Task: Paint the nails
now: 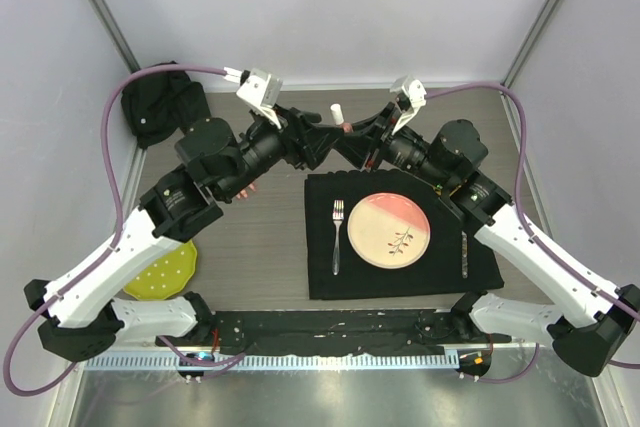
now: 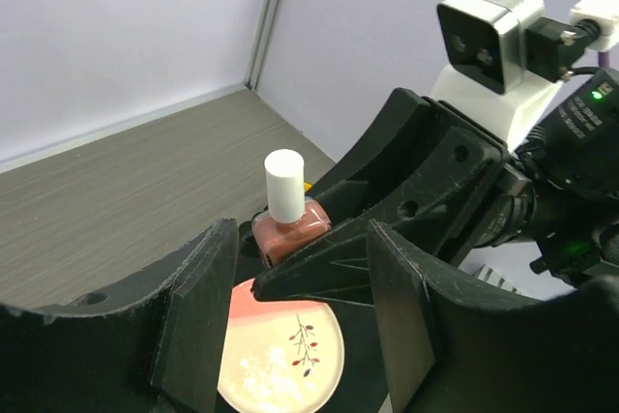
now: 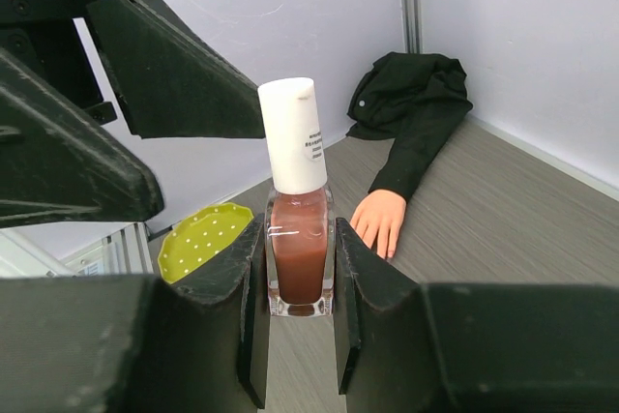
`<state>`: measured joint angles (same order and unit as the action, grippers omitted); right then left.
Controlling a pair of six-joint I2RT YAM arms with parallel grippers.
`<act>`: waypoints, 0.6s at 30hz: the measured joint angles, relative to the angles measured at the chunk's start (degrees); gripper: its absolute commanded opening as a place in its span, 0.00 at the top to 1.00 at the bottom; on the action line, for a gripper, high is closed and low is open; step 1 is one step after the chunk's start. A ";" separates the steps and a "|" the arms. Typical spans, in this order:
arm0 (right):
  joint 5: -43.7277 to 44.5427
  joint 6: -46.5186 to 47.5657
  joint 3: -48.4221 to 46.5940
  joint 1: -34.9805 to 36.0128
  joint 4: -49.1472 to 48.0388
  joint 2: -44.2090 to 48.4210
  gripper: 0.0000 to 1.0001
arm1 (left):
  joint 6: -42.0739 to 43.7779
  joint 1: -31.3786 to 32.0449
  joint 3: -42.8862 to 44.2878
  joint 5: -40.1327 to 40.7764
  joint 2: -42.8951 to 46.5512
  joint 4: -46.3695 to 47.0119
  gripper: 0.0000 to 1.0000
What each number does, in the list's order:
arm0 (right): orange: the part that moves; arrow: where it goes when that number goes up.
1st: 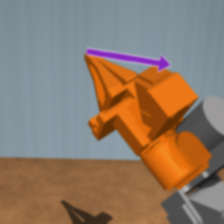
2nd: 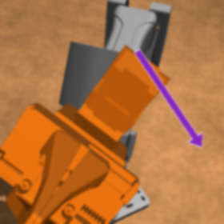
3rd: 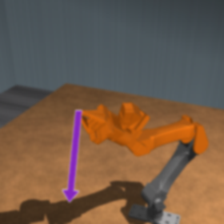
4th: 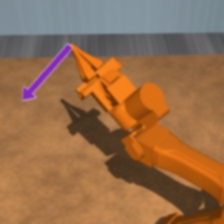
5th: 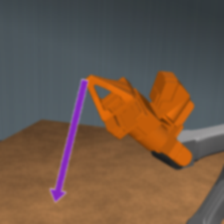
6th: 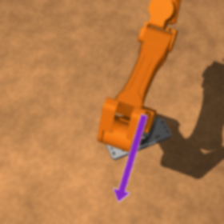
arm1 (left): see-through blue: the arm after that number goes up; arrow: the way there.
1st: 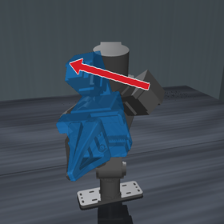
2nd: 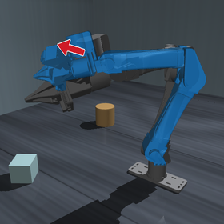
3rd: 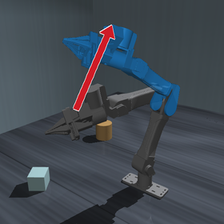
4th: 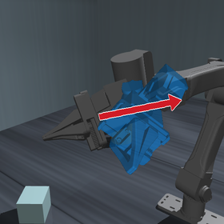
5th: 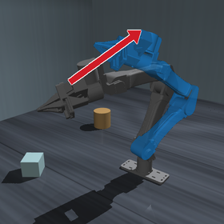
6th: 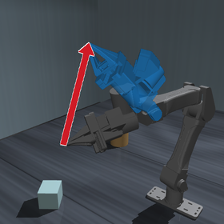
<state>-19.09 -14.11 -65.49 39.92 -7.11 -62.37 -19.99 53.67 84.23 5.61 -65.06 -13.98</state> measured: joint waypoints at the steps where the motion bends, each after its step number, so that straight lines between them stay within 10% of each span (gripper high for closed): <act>1: 0.00 0.07 0.00 0.09 0.00 0.04 0.99 | 0.07 0.07 0.07 0.42 -0.17 0.09 0.44; 18: -0.09 0.22 0.00 0.52 0.02 1.05 0.99 | -1.86 0.22 3.93 4.79 -4.55 0.26 0.55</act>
<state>-19.18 -13.89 -65.49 40.45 -7.09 -61.32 -21.85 53.89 88.16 10.39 -69.60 -13.72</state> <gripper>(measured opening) 0.298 0.457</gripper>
